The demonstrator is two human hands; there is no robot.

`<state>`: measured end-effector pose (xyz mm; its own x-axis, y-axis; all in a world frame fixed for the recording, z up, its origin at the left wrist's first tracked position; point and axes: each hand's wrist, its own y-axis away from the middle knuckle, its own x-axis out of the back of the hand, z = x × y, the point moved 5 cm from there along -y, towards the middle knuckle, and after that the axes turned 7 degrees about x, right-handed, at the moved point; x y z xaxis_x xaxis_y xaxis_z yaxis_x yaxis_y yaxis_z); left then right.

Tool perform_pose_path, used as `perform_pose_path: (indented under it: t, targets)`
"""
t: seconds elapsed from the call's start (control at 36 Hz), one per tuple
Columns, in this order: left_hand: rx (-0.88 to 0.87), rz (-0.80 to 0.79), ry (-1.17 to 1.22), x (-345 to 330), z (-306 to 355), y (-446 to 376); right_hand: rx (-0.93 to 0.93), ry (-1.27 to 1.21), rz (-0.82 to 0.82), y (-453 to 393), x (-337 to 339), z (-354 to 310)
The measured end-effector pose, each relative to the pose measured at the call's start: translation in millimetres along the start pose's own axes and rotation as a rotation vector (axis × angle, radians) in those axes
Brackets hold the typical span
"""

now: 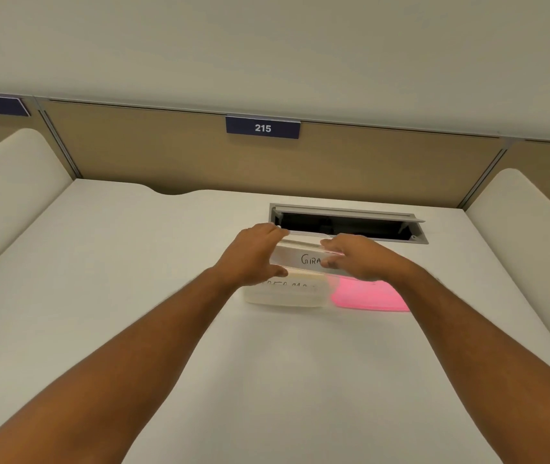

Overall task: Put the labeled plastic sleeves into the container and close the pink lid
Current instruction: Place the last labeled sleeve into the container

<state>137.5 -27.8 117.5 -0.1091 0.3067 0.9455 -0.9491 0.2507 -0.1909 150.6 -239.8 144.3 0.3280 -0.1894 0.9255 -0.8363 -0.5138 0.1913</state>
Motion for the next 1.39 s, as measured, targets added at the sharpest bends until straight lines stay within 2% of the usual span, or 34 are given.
perform_pose_path:
  t: [0.08,0.25,0.53,0.86,1.08,1.39]
  targets:
    - [-0.047,-0.026,-0.071,2.5,-2.8,-10.3,0.008,-0.033,0.009,-9.7,7.2,0.2]
    - [-0.026,-0.021,-0.087,9.5,-13.4,-28.1,0.021,-0.083,0.042,-24.9,18.4,0.9]
    - [0.034,-0.071,-0.059,-4.3,-36.6,-45.8,0.067,0.264,0.088,-50.8,10.2,6.5]
    - [0.061,-0.251,-0.066,-41.1,-60.0,-55.7,0.053,0.209,0.01,-85.2,-27.2,21.0]
    - [0.036,-0.261,-0.211,-55.8,-58.6,-64.3,0.026,0.172,-0.029,-96.1,-45.6,31.9]
    - [0.059,-0.289,-0.265,-75.1,-58.4,-68.7,0.059,0.412,-0.03,-109.9,-58.3,37.1]
